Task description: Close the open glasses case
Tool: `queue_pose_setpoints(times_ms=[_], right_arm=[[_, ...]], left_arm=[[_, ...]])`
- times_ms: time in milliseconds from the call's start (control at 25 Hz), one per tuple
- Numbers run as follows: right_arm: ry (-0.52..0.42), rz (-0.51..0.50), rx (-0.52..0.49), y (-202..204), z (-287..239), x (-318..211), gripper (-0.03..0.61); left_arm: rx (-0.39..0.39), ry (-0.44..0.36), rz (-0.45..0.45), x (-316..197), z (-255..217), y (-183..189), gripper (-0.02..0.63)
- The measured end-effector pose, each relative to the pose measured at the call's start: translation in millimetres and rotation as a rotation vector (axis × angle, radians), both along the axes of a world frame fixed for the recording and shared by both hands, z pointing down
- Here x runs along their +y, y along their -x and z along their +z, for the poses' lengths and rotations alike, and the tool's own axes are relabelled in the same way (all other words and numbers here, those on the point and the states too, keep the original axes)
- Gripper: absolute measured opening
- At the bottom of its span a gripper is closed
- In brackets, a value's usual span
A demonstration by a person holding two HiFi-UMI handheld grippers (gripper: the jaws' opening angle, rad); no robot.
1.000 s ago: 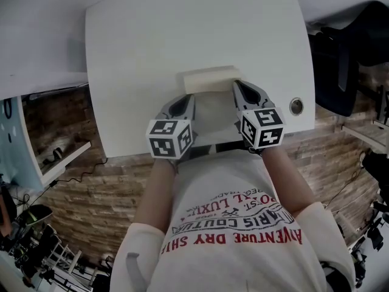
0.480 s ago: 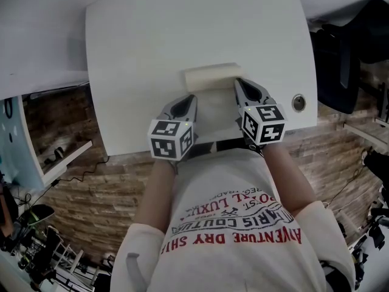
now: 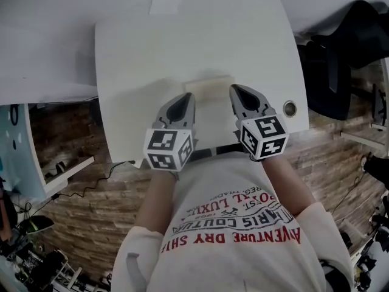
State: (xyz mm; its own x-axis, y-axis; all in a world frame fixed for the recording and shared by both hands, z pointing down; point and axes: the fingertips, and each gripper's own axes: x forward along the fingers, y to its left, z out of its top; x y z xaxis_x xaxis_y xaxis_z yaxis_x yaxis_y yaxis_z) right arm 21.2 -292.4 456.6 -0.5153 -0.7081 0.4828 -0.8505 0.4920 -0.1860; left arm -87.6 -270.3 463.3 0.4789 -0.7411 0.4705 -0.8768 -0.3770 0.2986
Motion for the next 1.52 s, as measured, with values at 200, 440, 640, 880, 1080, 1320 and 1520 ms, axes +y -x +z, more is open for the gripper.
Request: queue_pose_setpoints(times_ms=[200, 440, 640, 880, 1080, 1320, 1520], right_arm=[[-0.132, -0.022, 0.009, 10, -52, 13, 0.012], [-0.251, -0.025, -0.009, 16, -96, 32, 0.012], [-0.288, -0.028, -0.001, 17, -107, 43, 0.012], [-0.278, -0.030, 0.013, 7, -104, 58, 0.012], [-0.271, -0.011, 0.024, -1, -102, 63, 0.012], [-0.271, 0.001, 0.046, -7, -101, 67, 0.012], [-0.264, 0.007, 0.046, -10, -98, 69, 0.012]], left_arm=[[0.022, -0.166, -0.064, -3, -61, 13, -0.002], [-0.001, -0.291, -0.068, 13, -109, 17, -0.002], [-0.028, -0.349, -0.055, 26, -125, 14, -0.002], [-0.043, -0.354, -0.036, 37, -125, 0, -0.002], [-0.037, -0.347, -0.026, 42, -125, -8, -0.002], [-0.034, -0.341, -0.009, 43, -123, -16, -0.002], [-0.037, -0.333, 0.007, 43, -119, -21, -0.002]])
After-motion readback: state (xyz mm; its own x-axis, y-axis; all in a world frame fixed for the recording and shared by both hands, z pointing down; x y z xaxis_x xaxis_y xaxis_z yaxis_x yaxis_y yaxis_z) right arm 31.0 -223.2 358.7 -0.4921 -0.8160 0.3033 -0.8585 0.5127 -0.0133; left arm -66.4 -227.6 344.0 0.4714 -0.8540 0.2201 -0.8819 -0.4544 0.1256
